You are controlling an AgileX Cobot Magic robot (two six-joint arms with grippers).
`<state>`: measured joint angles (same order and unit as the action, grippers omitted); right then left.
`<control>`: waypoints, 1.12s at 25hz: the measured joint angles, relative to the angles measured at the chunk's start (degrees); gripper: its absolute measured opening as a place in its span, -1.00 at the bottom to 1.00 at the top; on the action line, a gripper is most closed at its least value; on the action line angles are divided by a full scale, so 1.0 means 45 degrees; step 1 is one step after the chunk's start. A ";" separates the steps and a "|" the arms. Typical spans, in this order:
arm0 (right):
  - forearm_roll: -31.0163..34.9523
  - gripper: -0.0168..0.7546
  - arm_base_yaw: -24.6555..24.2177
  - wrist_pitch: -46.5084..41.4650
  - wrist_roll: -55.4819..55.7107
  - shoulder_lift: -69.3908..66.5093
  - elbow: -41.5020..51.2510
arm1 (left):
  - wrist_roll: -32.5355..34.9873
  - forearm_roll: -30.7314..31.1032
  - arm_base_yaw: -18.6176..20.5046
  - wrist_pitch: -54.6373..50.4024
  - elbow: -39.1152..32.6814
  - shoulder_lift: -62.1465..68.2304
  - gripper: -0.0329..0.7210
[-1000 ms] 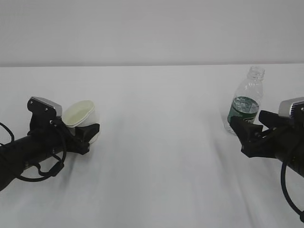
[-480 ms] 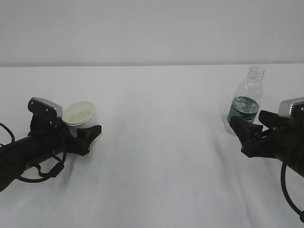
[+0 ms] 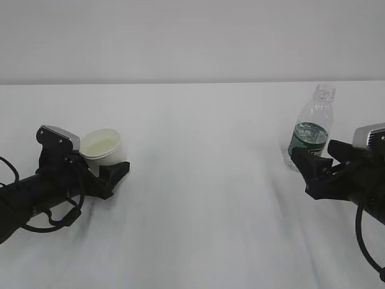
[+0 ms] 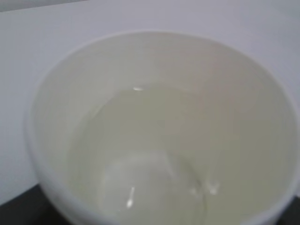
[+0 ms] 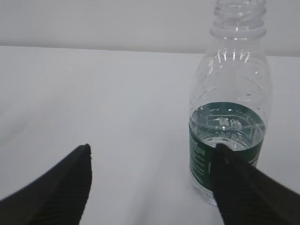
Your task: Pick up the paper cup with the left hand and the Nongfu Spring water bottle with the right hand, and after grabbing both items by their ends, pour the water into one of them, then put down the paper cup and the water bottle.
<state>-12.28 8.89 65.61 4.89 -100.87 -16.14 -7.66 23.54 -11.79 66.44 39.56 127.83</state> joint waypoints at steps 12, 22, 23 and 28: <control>0.0000 0.57 0.0000 0.0000 0.0000 0.0000 0.0000 | 0.0000 0.0500 0.0000 -0.0030 0.0000 -0.0022 0.68; 0.0000 0.57 0.0000 0.0000 0.0000 0.0000 0.0000 | 0.0000 0.0578 0.0000 -0.0030 -0.0051 -0.0022 0.68; 0.0000 0.57 0.0000 0.0000 0.0000 0.0000 0.0000 | 0.0000 0.0578 0.0000 -0.0030 -0.0103 -0.0045 0.68; 0.0000 0.57 0.0000 0.0000 0.0000 0.0000 0.0000 | 0.0000 0.0437 0.0000 -0.0030 -0.0465 -0.0365 0.68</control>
<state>-12.28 8.89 65.61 4.89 -100.87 -16.14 -7.66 25.51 -11.79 66.31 37.47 126.18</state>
